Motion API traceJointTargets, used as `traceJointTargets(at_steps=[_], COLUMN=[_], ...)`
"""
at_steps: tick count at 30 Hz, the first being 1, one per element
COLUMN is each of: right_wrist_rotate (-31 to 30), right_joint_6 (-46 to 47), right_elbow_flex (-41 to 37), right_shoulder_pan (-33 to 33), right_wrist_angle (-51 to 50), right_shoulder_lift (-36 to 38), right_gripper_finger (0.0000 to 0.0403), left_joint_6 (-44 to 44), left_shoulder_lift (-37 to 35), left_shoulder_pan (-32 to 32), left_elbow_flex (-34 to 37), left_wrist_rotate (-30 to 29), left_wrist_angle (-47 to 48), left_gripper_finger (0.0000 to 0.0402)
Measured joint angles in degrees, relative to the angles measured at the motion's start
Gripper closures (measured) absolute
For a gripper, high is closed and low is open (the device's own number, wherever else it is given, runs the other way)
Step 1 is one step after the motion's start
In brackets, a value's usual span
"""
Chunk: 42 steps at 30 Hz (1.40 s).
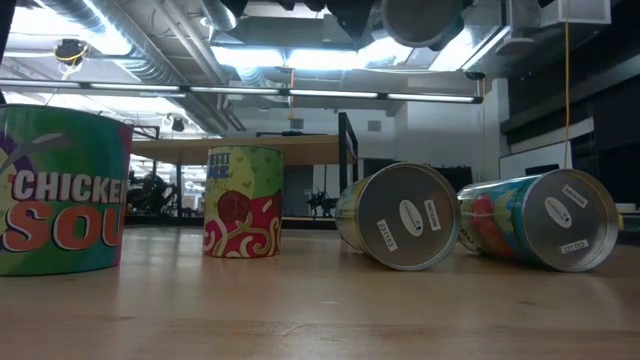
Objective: Pick and place cans onto a shelf
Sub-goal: Put the white canned carrot on the shelf
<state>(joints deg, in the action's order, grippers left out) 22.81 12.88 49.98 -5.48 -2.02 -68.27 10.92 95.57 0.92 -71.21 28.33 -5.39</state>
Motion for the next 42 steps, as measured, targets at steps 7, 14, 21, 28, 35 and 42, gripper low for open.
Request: traceJointTargets(at_steps=[7,14,21,28,35,42], right_wrist_rotate=[-0.27,-0.56,-1.11,-0.47,-0.24,-0.20], right_joint_6=[-0.63,-1.83,-1.40,-1.44,-1.40,-1.20], right_elbow_flex=[0.02,0.13,0.32,0.34,0.28,0.20], right_shoulder_pan=[0.00,0.00,0.09,0.07,0.04,0.00], right_wrist_angle=[0.20,0.24,1.03,1.25,1.14,2.12], right_shoulder_lift=[0.00,0.00,0.02,0.02,0.02,0.81], right_gripper_finger=[0.0392,0.0392,0.0374,0.0370,0.0336,0.0323], left_joint_6=[0.31,0.20,0.18,0.20,0.17,0.15], left_shoulder_lift=[0.04,0.07,0.20,0.26,0.20,0.15], left_shoulder_pan=[0.01,0.01,0.01,-0.01,-0.01,-0.01], left_elbow_flex=[-0.01,-0.01,0.02,0.03,0.03,0.03], left_wrist_rotate=[0.14,-0.25,-1.45,-4.45,-5.36,-5.36], left_wrist_angle=[-0.02,-0.03,0.50,0.07,0.02,0.08], left_gripper_finger=[0.0371,0.0385,0.0386,0.0387,0.0387,0.0387])
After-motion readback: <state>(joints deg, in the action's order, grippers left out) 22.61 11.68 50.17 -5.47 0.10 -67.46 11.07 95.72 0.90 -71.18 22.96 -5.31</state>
